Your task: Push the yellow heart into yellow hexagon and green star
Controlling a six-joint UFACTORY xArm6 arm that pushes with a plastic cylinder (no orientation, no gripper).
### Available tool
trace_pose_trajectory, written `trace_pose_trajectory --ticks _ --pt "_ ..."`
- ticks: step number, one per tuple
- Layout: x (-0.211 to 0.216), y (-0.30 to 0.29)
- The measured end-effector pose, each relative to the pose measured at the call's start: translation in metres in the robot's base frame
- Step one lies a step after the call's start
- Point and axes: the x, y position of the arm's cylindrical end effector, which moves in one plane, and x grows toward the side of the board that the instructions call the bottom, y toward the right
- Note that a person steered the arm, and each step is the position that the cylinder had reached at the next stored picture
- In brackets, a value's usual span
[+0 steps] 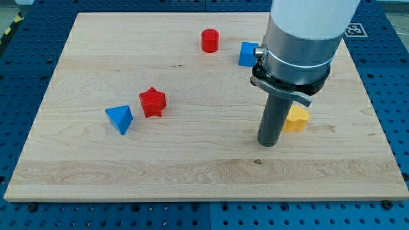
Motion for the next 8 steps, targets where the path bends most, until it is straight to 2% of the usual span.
trace_pose_trajectory --ticks 3,6,8 --pt "0.003 0.066" --pt "-0.004 0.039" --pt "-0.032 0.07"
